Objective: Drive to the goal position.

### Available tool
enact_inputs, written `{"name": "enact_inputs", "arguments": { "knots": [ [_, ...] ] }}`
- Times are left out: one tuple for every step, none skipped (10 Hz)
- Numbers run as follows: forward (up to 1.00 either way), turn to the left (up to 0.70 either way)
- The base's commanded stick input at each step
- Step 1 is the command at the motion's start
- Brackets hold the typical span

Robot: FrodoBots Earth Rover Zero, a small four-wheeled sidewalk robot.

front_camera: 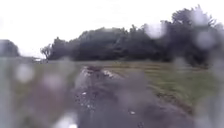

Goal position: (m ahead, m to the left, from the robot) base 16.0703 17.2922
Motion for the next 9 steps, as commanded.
{"name": "enact_inputs", "arguments": {
  "knots": [
    [0.85, 0.00],
    [0.85, 0.00],
    [0.85, 0.00],
    [0.85, 0.00],
    [0.85, 0.00],
    [0.85, 0.00],
    [0.85, 0.00],
    [0.85, 0.00],
    [0.85, 0.00]
  ]
}}
